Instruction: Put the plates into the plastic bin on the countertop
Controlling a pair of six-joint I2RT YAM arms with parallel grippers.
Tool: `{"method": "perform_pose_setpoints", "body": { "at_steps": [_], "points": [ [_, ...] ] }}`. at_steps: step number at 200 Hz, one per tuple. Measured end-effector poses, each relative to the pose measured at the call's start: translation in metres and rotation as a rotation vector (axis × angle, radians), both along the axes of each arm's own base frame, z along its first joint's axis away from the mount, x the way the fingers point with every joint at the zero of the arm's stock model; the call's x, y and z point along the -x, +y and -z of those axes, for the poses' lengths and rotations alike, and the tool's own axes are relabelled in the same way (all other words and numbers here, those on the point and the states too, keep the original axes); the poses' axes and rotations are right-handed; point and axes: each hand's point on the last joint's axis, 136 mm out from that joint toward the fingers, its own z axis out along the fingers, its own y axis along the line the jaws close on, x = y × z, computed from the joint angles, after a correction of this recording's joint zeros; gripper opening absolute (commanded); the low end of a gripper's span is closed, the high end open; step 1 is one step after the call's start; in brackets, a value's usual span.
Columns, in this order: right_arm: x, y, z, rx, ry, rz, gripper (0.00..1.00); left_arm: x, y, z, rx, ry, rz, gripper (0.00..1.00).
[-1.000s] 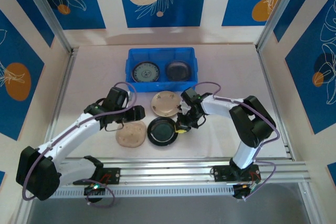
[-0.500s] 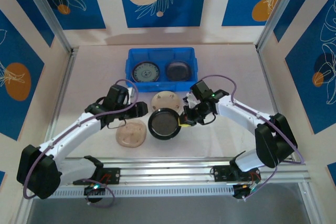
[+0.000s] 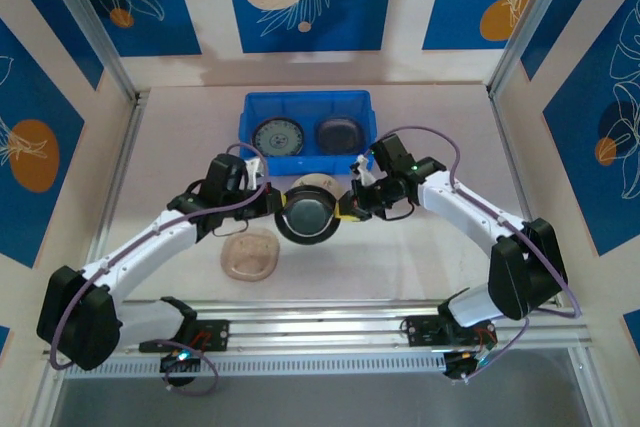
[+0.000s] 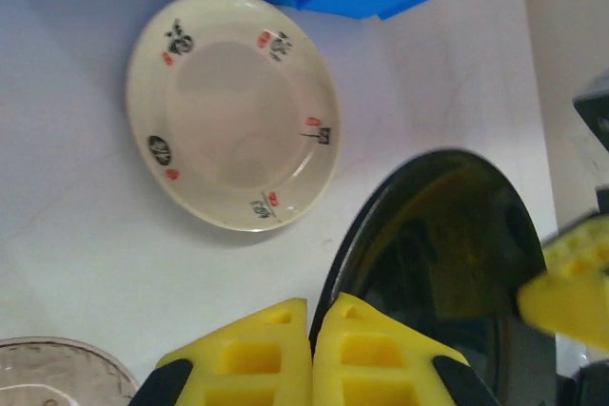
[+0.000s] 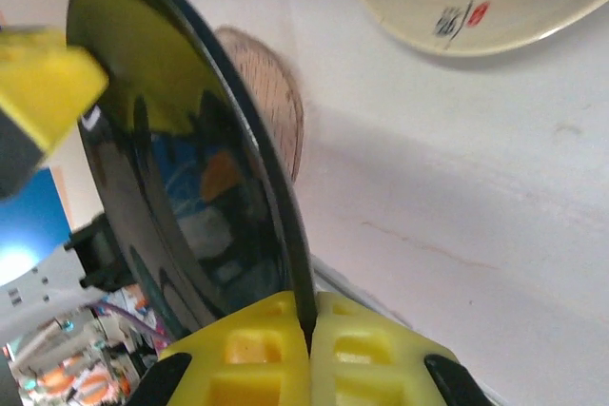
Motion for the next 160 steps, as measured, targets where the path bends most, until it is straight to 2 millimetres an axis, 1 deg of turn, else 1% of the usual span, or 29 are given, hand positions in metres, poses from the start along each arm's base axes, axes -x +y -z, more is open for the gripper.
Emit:
{"method": "perform_pose_setpoints", "body": {
  "at_steps": [12,27,37,45,67,79,95,116,117,121,128,137,140,146,153,156,160],
  "points": [
    [-0.005,0.0,-0.001,-0.003,0.0,0.01,0.0,-0.002,-0.001,-0.002,0.01,-0.008,-0.002,0.0],
    [-0.009,0.001,-0.003,-0.005,0.0,0.017,0.04,-0.004,0.0,-0.004,0.018,-0.007,-0.016,0.0],
    [-0.013,0.002,-0.006,-0.007,-0.004,0.023,0.12,-0.006,0.0,-0.004,0.025,-0.004,-0.028,0.0],
    [-0.017,0.003,-0.008,-0.011,-0.008,0.031,0.15,-0.008,0.001,-0.006,0.032,-0.005,-0.04,0.0],
    [-0.034,0.009,-0.022,-0.042,-0.057,0.042,0.17,-0.01,0.0,-0.009,0.058,0.011,-0.066,0.0],
    [-0.042,0.013,-0.03,-0.057,-0.08,0.045,0.16,-0.012,0.0,-0.011,0.071,0.012,-0.081,0.0],
    [-0.051,0.016,-0.034,-0.063,-0.093,0.059,0.0,-0.016,0.001,-0.013,0.081,0.007,-0.101,0.0],
    [-0.061,0.017,-0.027,-0.048,-0.087,0.066,0.0,-0.024,0.005,-0.018,0.085,-0.005,-0.129,0.0],
    [-0.061,0.017,-0.027,-0.048,-0.087,0.067,0.0,-0.024,0.005,-0.018,0.085,-0.005,-0.13,0.01],
    [-0.063,0.018,-0.028,-0.048,-0.089,0.066,0.0,-0.025,0.006,-0.017,0.082,-0.004,-0.134,0.11],
    [-0.066,0.019,-0.03,-0.048,-0.095,0.066,0.0,-0.027,0.007,-0.017,0.078,-0.004,-0.14,0.36],
    [-0.072,0.022,-0.035,-0.055,-0.105,0.069,0.0,-0.028,0.008,-0.02,0.077,-0.012,-0.138,0.65],
    [-0.074,0.023,-0.037,-0.058,-0.115,0.066,0.0,-0.028,0.007,-0.021,0.076,-0.017,-0.134,0.73],
    [-0.081,0.026,-0.043,-0.063,-0.131,0.069,0.0,-0.028,0.007,-0.025,0.075,-0.026,-0.129,0.86],
    [-0.09,0.029,-0.05,-0.071,-0.157,0.07,0.0,-0.028,0.008,-0.029,0.07,-0.036,-0.128,0.97],
    [-0.094,0.031,-0.055,-0.074,-0.171,0.072,0.0,-0.028,0.008,-0.03,0.068,-0.04,-0.127,1.0],
    [-0.1,0.033,-0.06,-0.078,-0.188,0.075,0.0,-0.028,0.01,-0.033,0.063,-0.049,-0.129,1.0]
  ]
}}
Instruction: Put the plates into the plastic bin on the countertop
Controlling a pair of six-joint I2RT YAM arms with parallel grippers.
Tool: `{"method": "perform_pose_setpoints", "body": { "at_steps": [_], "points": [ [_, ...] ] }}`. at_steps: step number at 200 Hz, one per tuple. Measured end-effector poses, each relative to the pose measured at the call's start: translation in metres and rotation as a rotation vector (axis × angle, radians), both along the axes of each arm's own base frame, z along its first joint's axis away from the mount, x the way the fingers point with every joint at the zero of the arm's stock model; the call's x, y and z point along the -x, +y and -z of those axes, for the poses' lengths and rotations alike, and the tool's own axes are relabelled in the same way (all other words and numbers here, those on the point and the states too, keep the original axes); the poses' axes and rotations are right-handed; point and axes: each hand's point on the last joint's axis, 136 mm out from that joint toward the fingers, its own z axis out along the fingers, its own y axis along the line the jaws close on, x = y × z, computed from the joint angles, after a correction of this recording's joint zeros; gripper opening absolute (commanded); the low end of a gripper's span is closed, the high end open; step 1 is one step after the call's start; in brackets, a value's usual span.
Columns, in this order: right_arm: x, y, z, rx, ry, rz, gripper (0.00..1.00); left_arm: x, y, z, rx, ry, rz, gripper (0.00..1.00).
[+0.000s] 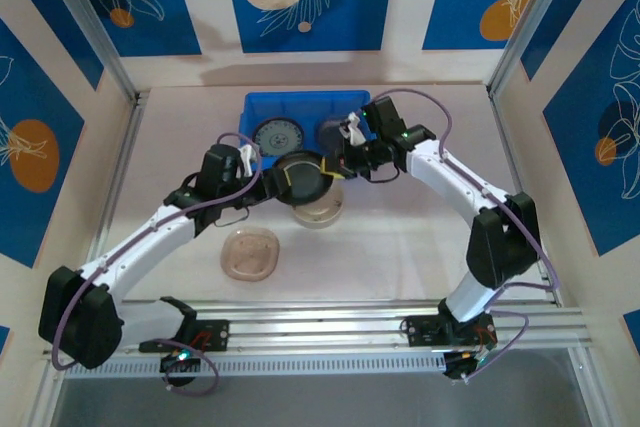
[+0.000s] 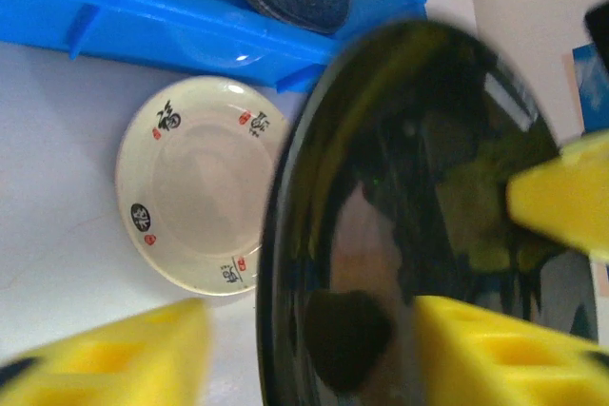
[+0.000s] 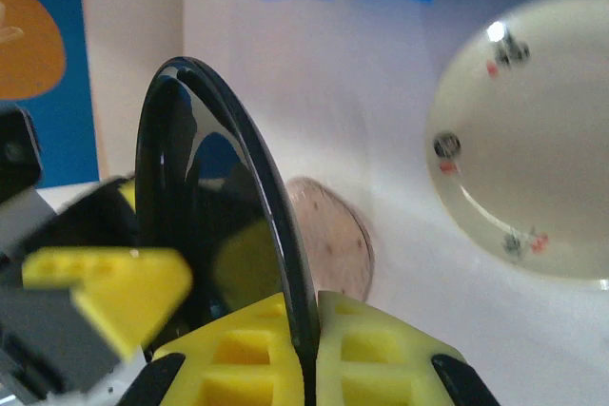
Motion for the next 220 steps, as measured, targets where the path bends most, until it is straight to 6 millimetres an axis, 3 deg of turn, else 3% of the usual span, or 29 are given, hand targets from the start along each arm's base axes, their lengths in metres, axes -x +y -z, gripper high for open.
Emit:
{"method": "perform_pose_setpoints", "body": {
  "at_steps": [30,57,85,128,220],
  "points": [
    [-0.047,0.007,-0.031,-0.009,-0.118,0.039,0.0,-0.007,0.026,-0.022,-0.024,-0.06,-0.061,1.0],
    [-0.092,0.017,-0.034,0.007,-0.17,0.069,0.0,-0.023,0.058,-0.034,-0.023,-0.094,-0.154,1.0],
    [-0.129,0.028,-0.018,0.038,-0.186,0.084,0.0,-0.03,0.074,-0.034,-0.034,-0.098,-0.193,1.0],
    [-0.165,0.037,0.014,0.08,-0.174,0.111,0.0,-0.032,0.073,-0.031,-0.031,-0.092,-0.178,1.0],
    [-0.203,0.05,0.07,0.115,-0.122,0.147,0.0,-0.038,0.08,-0.022,-0.044,-0.073,-0.188,1.0]
  ]
}}
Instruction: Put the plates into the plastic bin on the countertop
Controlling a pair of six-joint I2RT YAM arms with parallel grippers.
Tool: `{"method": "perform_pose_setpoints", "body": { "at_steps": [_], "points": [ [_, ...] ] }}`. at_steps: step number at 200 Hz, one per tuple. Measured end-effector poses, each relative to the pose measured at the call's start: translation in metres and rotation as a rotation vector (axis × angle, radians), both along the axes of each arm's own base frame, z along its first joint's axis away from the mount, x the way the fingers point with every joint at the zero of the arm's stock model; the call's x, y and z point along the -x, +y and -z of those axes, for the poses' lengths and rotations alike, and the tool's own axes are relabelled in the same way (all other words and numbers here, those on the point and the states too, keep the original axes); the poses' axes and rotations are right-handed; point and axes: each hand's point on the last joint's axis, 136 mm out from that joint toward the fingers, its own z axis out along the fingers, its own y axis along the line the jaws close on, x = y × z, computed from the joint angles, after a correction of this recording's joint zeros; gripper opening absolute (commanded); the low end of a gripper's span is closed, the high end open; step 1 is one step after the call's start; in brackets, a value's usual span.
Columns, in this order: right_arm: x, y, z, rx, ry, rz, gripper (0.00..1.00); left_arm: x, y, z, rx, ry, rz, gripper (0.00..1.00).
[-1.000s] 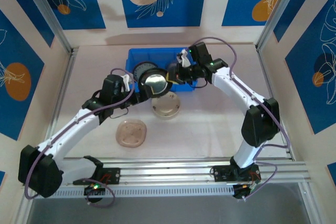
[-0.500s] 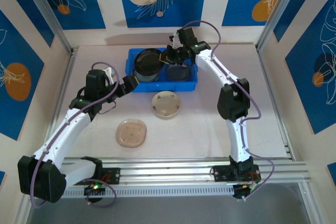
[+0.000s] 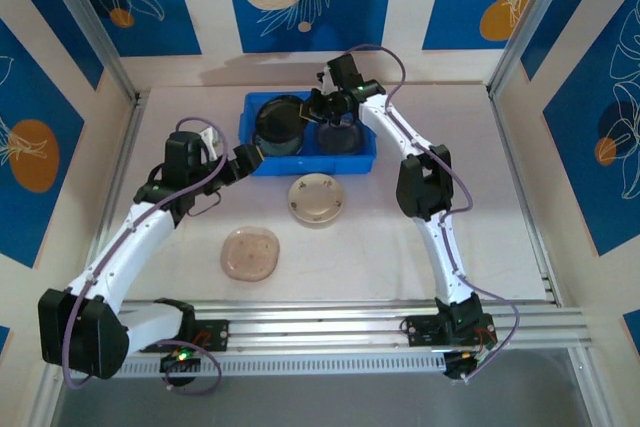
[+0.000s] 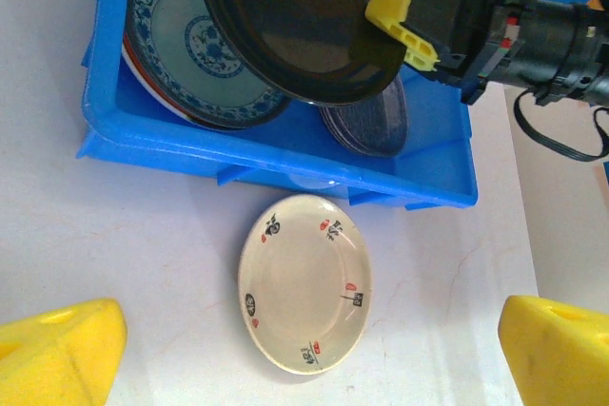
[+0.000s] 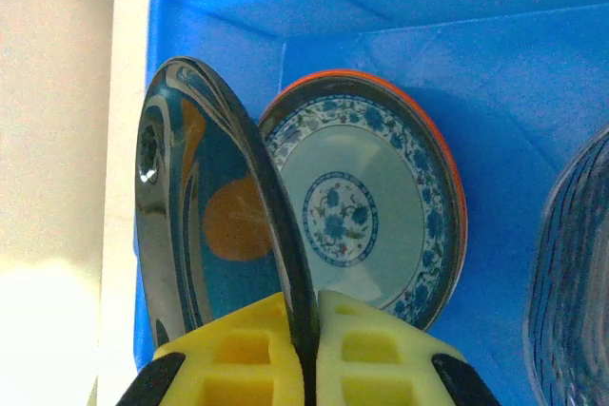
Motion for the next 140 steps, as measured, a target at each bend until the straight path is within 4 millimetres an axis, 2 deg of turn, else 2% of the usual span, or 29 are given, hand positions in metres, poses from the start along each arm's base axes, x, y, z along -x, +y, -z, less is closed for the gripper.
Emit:
{"method": "perform_pose_setpoints", "body": {
  "at_steps": [47,108,140],
  "points": [
    [-0.011,0.005,0.016,-0.009,0.022,0.02,0.0,-0.002,-0.001,0.006,-0.002,0.018,0.003,1.0],
    [-0.022,0.012,0.024,-0.017,0.025,0.028,0.01,-0.006,-0.001,0.01,-0.001,0.015,0.001,1.0],
    [-0.017,0.014,0.03,0.01,0.037,0.033,0.09,-0.006,-0.001,0.012,0.0,0.011,0.001,1.0]
  ]
}}
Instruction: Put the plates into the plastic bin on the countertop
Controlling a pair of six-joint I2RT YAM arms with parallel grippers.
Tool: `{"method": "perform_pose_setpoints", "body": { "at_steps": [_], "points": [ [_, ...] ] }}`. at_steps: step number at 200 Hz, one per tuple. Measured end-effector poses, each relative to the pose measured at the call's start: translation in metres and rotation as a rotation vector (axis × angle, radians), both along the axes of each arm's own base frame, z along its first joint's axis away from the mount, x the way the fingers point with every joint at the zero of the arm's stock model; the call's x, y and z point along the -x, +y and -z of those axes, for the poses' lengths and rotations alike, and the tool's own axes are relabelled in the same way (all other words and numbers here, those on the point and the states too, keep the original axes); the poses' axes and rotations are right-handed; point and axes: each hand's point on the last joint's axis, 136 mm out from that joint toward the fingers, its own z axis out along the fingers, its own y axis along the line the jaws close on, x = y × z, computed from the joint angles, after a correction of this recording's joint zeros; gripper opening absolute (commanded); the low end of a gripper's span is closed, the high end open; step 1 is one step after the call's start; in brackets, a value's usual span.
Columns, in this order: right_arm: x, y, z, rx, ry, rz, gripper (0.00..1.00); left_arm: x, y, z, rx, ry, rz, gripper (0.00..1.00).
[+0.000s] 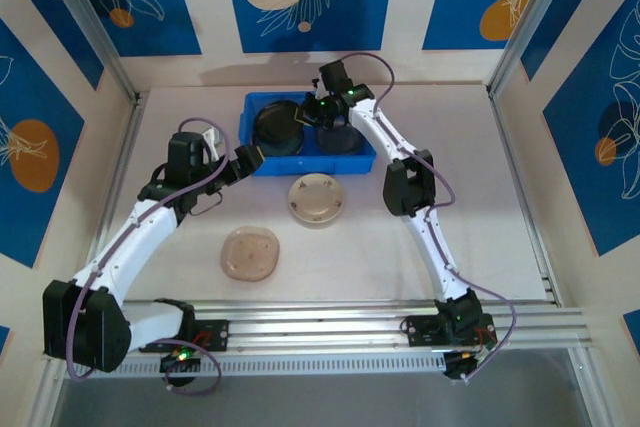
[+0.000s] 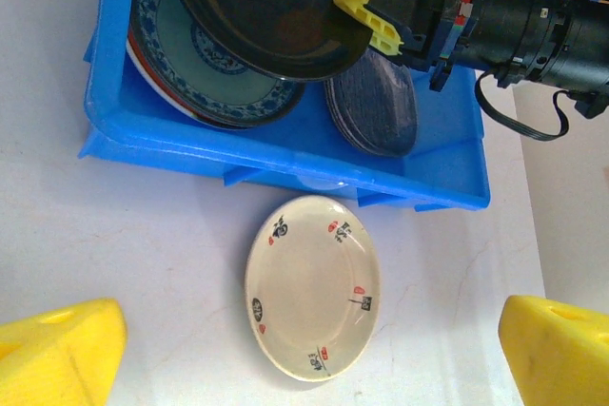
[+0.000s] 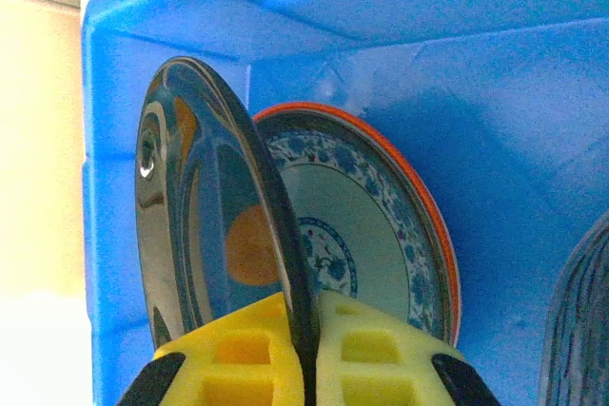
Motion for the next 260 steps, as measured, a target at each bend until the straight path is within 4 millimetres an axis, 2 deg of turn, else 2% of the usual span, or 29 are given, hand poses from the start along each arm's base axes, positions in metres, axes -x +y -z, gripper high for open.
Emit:
{"method": "perform_pose_setpoints", "body": {
  "at_steps": [77,115,180,197,260],
  "points": [
    [0.006,0.005,0.012,0.035,0.019,0.001,0.13,0.0,0.0,0.006,-0.004,0.014,0.0,1.0],
    [0.007,0.004,0.019,0.054,0.026,0.009,0.18,0.001,0.0,0.012,-0.007,0.027,0.0,1.0],
    [0.005,0.002,0.006,0.084,-0.007,0.019,0.38,0.001,0.001,0.018,-0.01,0.039,-0.002,1.0],
    [0.006,0.001,0.004,0.104,-0.021,0.021,0.38,0.0,0.001,0.019,-0.01,0.042,-0.002,1.0],
    [0.013,-0.003,0.013,0.167,-0.005,0.018,0.41,-0.003,0.0,0.025,-0.012,0.048,-0.002,1.0]
  ]
}}
